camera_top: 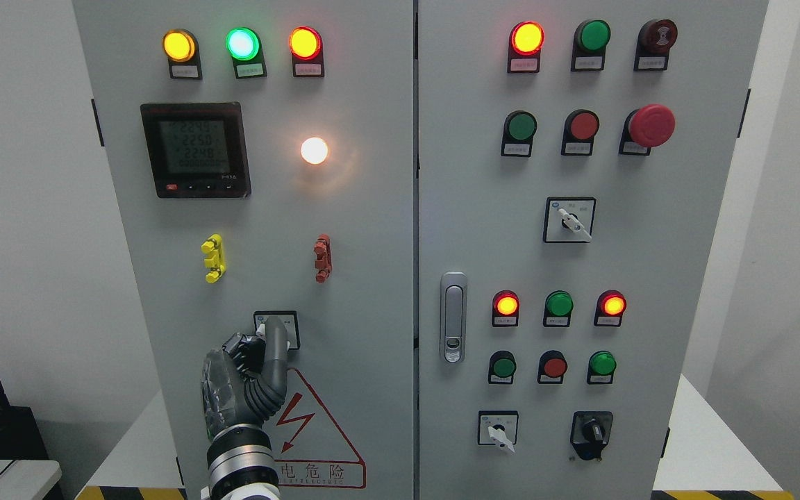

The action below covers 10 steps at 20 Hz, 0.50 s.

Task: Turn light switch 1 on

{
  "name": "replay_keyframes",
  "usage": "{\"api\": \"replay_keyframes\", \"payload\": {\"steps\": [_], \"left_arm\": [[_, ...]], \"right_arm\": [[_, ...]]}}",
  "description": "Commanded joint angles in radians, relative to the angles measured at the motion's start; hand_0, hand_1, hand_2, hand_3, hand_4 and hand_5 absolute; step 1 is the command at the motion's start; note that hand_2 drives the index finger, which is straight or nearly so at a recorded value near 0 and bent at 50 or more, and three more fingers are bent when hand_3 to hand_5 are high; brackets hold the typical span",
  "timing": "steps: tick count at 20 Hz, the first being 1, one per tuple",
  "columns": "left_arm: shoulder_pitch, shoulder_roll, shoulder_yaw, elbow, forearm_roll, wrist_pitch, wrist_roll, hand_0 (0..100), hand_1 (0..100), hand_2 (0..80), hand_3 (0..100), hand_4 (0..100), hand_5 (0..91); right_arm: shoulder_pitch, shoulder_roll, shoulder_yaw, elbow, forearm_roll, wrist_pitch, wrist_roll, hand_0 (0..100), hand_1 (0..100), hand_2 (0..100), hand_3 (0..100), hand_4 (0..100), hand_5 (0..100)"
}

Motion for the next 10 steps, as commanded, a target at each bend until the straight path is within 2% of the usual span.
{"api": "replay_keyframes", "payload": {"steps": [1, 10], "left_arm": [[0.003, -0.002, -0.004, -0.006, 0.001, -0.001, 0.002, 24, 35, 64.0, 84, 84, 77.7], [0.026, -0.005, 0.002, -0.016, -0.002, -0.004, 0.002, 21, 38, 64.2, 84, 84, 77.3]], "right_arm": [[0.000, 0.000, 0.017, 0.000, -0.025, 0.000, -0.001, 12, 39, 0, 0, 0, 0], [0.000, 0.001, 0.017, 0.000, -0.025, 0.000, -0.001, 12, 39, 0, 0, 0, 0]]}}
